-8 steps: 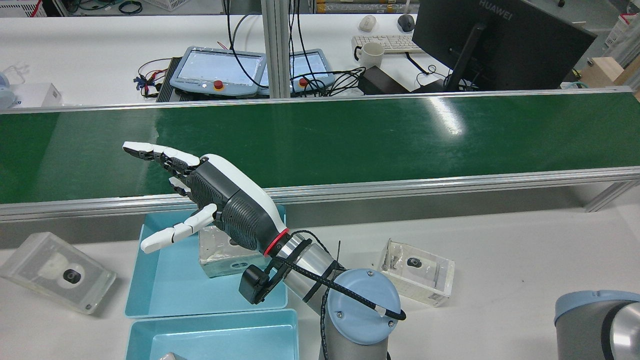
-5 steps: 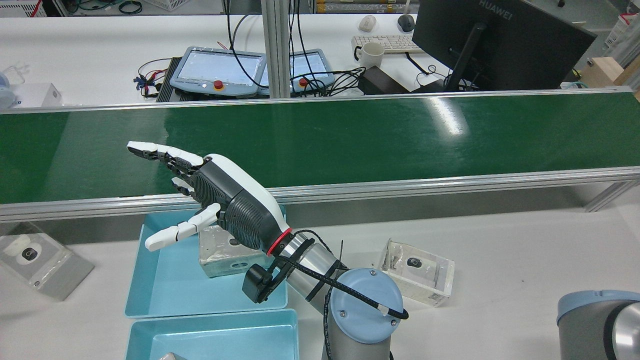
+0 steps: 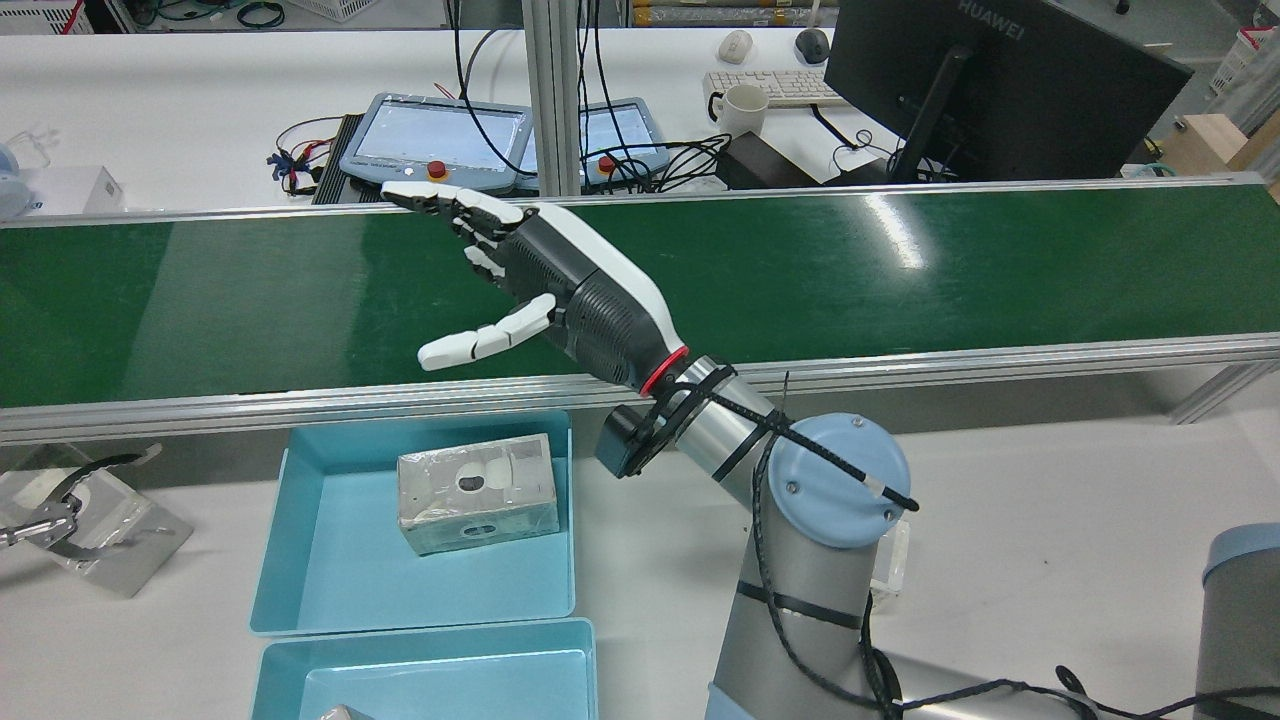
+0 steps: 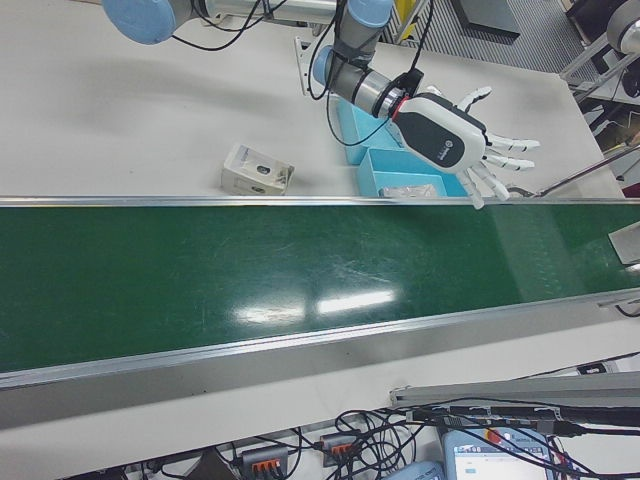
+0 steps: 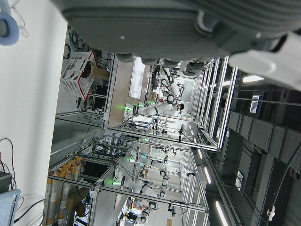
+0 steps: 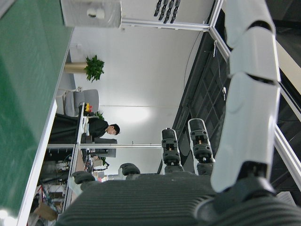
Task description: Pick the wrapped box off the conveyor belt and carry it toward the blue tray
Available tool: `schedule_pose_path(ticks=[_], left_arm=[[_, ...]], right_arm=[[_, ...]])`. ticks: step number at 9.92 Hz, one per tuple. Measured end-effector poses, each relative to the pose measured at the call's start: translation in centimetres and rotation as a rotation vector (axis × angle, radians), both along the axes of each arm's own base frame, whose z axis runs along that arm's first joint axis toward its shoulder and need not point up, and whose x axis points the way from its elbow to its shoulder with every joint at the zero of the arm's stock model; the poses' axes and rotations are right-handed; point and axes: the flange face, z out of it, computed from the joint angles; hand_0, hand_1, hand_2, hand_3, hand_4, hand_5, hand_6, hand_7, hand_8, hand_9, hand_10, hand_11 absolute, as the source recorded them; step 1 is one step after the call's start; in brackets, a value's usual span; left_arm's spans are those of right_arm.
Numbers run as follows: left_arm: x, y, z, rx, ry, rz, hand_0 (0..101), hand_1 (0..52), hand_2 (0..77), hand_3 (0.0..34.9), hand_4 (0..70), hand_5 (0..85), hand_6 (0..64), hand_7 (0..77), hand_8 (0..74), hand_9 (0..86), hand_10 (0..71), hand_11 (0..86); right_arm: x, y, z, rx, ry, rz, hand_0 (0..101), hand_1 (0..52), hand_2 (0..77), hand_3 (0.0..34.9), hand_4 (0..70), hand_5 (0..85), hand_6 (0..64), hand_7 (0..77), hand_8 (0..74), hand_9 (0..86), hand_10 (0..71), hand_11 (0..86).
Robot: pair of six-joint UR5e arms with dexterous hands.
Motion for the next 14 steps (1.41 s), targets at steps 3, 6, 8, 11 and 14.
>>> schedule_pose_path(ticks=[3, 6, 8, 11, 14], left_arm=[[0.0, 0.0, 0.0, 0.000, 0.000, 0.000, 0, 0.0, 1.1, 0.0, 0.0, 0.5, 0.0, 0.5, 0.0, 0.5, 0.5, 0.0], [0.0, 0.0, 0.0, 0.000, 0.000, 0.000, 0, 0.0, 1.1, 0.0, 0.0, 0.5, 0.0, 0.5, 0.0, 0.5, 0.0, 0.0], [0.0, 0.0, 0.0, 0.000, 0.000, 0.000, 0, 0.0, 0.5, 0.0, 0.0, 0.5, 0.0, 0.5, 0.5, 0.0, 0.0, 0.0], [0.0, 0.0, 0.0, 0.000, 0.000, 0.000, 0, 0.0, 0.5, 0.0, 0.0, 0.5, 0.0, 0.5, 0.5, 0.0, 0.5, 0.0], [0.0, 0.0, 0.0, 0.000, 0.000, 0.000, 0, 0.0, 0.5, 0.0, 0.0, 0.5, 0.0, 0.5, 0.5, 0.0, 0.5, 0.0]], right_arm=[[8.5, -6.9, 5.1, -0.071, 0.154, 0.113, 46, 12.0, 15.3, 30.5, 15.3, 12.0, 0.0, 15.8, 0.0, 1.6, 0.0, 1.1], [11.4, -9.2, 9.3, -0.176, 0.188, 0.137, 46, 12.0, 15.3, 30.6, 14.2, 14.2, 0.0, 15.8, 0.0, 1.6, 0.0, 1.1], [11.7, -9.6, 10.8, -0.208, 0.169, 0.123, 40, 6.0, 10.9, 30.5, 6.0, 9.8, 0.0, 13.1, 0.0, 1.6, 1.6, 1.1], [15.0, -11.0, 13.1, -0.216, 0.093, 0.131, 41, 8.2, 9.8, 30.5, 6.5, 12.0, 0.5, 13.1, 0.0, 1.6, 2.2, 2.2], [20.7, -11.5, 12.7, -0.243, 0.072, 0.172, 43, 9.3, 10.9, 30.5, 12.5, 15.3, 0.0, 16.4, 0.0, 1.6, 0.0, 1.6]])
